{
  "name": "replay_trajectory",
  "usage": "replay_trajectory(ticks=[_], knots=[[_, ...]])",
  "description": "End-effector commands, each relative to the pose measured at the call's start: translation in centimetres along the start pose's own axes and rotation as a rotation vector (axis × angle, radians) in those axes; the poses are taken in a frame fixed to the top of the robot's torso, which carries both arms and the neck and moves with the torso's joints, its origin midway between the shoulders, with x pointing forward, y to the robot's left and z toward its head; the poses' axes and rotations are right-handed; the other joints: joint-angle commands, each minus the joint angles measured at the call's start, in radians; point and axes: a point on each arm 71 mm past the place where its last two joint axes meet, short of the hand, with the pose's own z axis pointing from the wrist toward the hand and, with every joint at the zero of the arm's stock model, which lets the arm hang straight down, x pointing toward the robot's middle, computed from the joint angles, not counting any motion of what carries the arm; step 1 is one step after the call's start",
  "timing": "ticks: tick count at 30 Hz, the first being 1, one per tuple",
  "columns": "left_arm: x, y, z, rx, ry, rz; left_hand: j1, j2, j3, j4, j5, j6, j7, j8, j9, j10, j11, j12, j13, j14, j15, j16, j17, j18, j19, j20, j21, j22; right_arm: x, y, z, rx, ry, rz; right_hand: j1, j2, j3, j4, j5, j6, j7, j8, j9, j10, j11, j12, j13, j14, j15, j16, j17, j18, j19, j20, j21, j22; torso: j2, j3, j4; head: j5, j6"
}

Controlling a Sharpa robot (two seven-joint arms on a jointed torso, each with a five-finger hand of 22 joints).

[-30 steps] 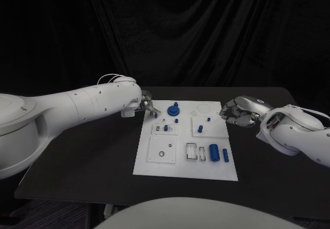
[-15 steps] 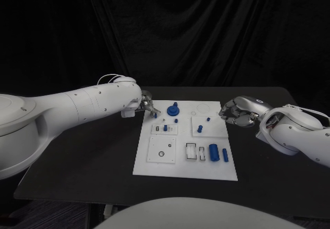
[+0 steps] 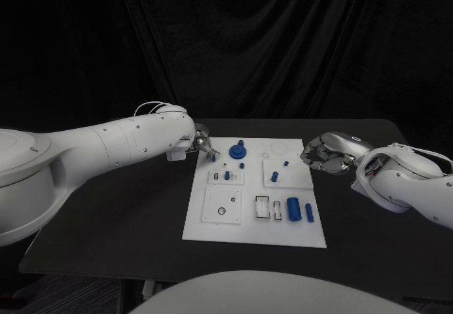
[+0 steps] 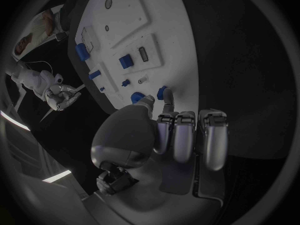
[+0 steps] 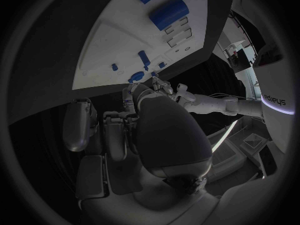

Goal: Assemble the parts on the task board

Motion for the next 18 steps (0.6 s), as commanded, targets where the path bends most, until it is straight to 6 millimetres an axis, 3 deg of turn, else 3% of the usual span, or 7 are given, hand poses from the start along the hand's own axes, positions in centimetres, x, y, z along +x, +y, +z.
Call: replay_trajectory(ticks=[1, 18], knots=[[0.17, -0.30, 0.10, 0.024, 0.001, -0.001, 0.009, 0.000, -0.001, -0.007, 0.004, -0.003, 0.005, -0.004, -0.001, 0.104, 0.007, 0.003, 0.261, 0.104, 0.008, 0.003, 0.263, -0.006, 0.105, 0.004, -0.003, 0.263, 0.17, -0.12, 0.00, 0.019, 0.010, 0.000, -0.002, 0.009, 0.007, 0.001, 0.007, 0.003, 0.001, 0.004, -0.002, 0.106, 0.005, 0.003, 0.263, 0.106, 0.005, 0.000, 0.260, 0.003, 0.001, -0.001, -0.005, 0.176, 0.000, 0.0002, -0.0004, 0.002, 0.000], [0.19, -0.13, 0.21, 0.025, -0.014, -0.009, 0.029, 0.000, 0.018, -0.025, 0.028, -0.011, 0.007, -0.020, -0.004, 0.104, 0.009, 0.003, 0.261, 0.104, 0.009, 0.003, 0.263, -0.006, 0.105, 0.006, -0.003, 0.263, 0.23, -0.10, 0.04, 0.020, 0.017, 0.000, -0.001, 0.010, 0.009, 0.000, 0.007, 0.003, 0.001, 0.004, -0.002, 0.106, 0.006, 0.003, 0.263, 0.105, 0.006, -0.001, 0.260, 0.004, 0.000, -0.001, -0.008, 0.176, 0.000, 0.0002, 0.0002, 0.004, 0.000]])
